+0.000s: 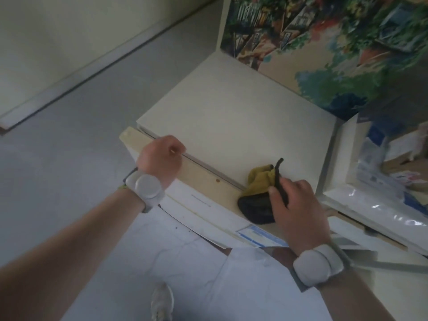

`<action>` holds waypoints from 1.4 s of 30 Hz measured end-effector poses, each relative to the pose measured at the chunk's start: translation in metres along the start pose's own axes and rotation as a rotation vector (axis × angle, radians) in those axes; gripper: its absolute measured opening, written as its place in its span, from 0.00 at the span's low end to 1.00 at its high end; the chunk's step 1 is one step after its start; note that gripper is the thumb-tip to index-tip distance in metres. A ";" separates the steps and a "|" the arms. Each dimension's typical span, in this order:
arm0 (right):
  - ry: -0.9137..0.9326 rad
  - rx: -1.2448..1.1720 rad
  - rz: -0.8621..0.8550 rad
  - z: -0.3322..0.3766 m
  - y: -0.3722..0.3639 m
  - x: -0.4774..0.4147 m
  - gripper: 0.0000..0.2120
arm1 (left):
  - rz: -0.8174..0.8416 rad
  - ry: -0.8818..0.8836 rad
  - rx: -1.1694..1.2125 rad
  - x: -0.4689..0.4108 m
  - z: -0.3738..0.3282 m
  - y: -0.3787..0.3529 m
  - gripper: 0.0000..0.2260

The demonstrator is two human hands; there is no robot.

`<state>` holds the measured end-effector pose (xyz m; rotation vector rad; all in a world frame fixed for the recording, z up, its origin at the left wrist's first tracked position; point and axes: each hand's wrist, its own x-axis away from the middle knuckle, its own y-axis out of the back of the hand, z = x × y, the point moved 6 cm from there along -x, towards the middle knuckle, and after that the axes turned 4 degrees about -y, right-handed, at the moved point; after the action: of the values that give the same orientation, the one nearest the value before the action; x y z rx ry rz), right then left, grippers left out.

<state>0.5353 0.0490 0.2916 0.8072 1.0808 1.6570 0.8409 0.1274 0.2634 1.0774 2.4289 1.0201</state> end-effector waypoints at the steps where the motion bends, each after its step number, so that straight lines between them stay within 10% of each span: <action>1: 0.027 0.044 0.006 0.007 -0.002 0.000 0.20 | -0.065 -0.008 -0.025 -0.006 0.012 0.011 0.13; 6: 0.136 0.273 0.110 0.022 -0.022 -0.005 0.35 | -0.148 0.001 -0.228 -0.033 0.060 0.040 0.18; 20: 0.402 0.220 0.112 0.091 -0.060 -0.018 0.17 | -0.025 0.135 0.054 -0.031 0.092 0.032 0.26; 35: 0.832 0.318 0.134 0.290 -0.146 -0.007 0.25 | -0.032 0.114 0.089 0.037 0.136 0.064 0.26; 42: 0.770 0.232 0.438 0.306 -0.165 -0.001 0.19 | -0.084 0.064 0.152 0.051 0.132 0.073 0.23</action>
<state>0.8637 0.1583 0.2583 0.5723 1.7371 2.3380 0.9127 0.2638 0.2233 0.9937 2.6149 0.8685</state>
